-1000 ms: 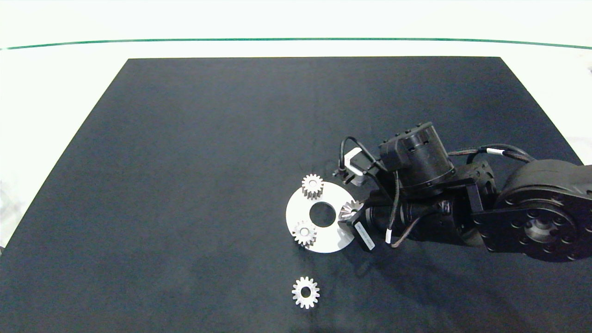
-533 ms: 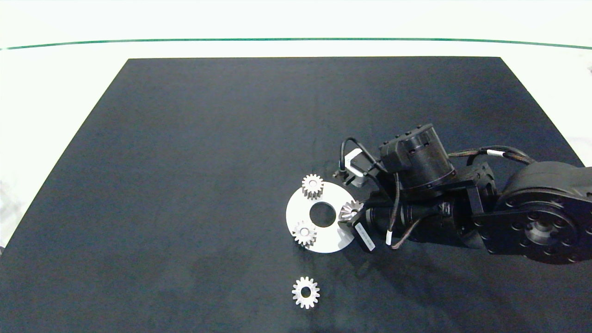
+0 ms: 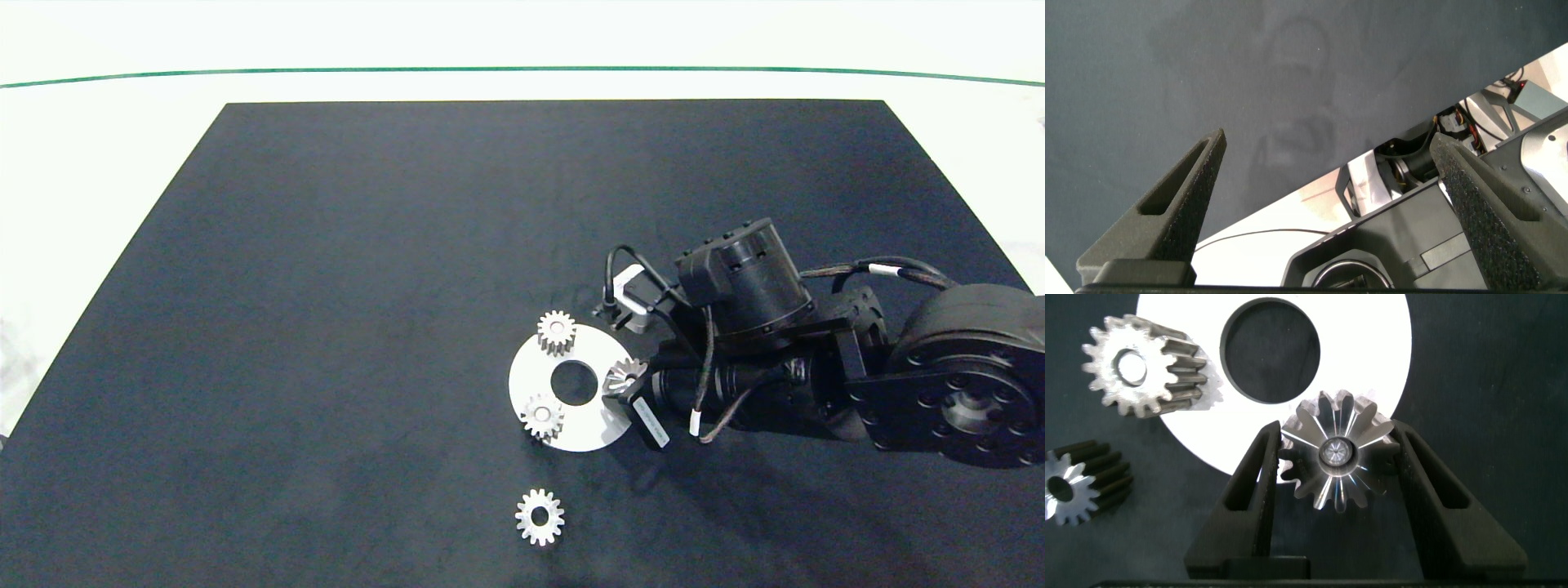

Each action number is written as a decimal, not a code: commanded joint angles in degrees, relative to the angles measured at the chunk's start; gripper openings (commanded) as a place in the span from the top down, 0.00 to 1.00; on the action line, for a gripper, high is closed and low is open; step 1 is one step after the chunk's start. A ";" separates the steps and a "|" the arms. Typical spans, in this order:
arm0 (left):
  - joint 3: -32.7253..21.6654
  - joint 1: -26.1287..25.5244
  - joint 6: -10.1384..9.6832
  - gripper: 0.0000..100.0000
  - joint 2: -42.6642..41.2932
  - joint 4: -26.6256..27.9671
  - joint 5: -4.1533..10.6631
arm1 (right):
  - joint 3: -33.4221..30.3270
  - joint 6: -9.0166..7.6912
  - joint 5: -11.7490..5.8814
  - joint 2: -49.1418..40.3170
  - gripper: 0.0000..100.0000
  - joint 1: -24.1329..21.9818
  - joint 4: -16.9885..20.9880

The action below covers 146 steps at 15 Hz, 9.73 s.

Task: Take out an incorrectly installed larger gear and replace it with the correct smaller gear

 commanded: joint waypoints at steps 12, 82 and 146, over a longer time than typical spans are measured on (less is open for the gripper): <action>0.95 0.10 0.11 0.00 -0.04 0.15 -0.01 | 1.43 -0.05 -0.59 -9.50 0.72 -3.36 0.65; 4.38 -45.08 2.31 0.00 52.52 -49.95 19.41 | 21.91 3.56 1.17 -44.92 0.00 -19.62 3.81; -8.11 -59.67 -20.19 0.31 75.20 -61.20 44.02 | 22.00 4.88 1.17 -53.01 0.00 -20.85 8.29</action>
